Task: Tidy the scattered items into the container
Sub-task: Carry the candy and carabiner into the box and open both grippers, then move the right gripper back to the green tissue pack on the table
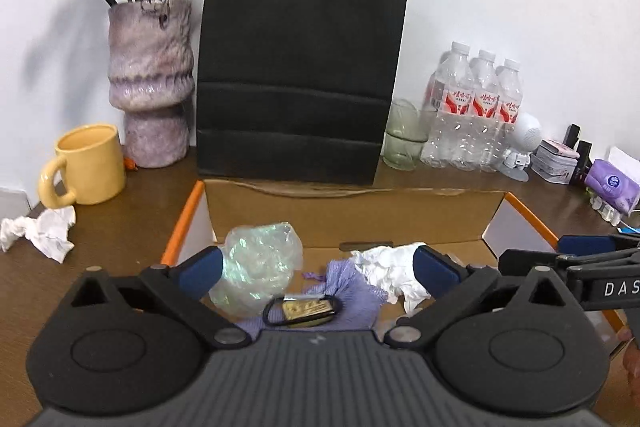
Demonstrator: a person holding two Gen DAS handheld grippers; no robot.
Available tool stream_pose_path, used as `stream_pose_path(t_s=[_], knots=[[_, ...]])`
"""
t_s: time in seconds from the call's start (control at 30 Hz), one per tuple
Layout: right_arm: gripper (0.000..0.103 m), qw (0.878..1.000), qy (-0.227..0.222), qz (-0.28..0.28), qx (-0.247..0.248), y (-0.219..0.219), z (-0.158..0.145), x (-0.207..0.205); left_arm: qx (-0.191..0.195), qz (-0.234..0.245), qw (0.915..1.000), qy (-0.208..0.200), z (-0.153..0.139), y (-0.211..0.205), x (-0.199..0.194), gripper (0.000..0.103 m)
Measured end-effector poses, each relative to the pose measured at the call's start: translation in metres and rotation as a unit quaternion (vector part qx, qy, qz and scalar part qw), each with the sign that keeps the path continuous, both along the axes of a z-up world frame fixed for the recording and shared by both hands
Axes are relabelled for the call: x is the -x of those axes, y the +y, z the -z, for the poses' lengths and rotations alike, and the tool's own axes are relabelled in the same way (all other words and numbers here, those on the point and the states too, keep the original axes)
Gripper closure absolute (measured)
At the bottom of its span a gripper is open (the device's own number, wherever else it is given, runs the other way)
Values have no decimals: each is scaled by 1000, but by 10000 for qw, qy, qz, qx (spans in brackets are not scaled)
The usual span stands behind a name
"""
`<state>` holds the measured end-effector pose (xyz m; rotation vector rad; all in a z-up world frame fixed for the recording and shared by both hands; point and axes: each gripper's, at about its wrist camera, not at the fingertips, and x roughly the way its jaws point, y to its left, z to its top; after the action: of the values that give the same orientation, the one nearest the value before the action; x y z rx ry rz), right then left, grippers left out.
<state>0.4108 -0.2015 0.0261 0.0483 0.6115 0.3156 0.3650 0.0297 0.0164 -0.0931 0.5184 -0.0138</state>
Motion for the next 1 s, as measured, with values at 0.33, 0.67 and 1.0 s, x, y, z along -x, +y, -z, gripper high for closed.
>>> stream_pose_path(t_s=[0.33,0.67,1.0], knots=[[0,9998,-45,-99,153,5,-1,4,-55,-48,10000,40,-1,-2,0,0],[0,9993,-206,23,327,6,-2,15,13,-157,9999,-32,-3,-2,13,0],[0,9984,-382,40,415,-8,-9,73,-66,-132,9998,-128,-7,-12,74,0]])
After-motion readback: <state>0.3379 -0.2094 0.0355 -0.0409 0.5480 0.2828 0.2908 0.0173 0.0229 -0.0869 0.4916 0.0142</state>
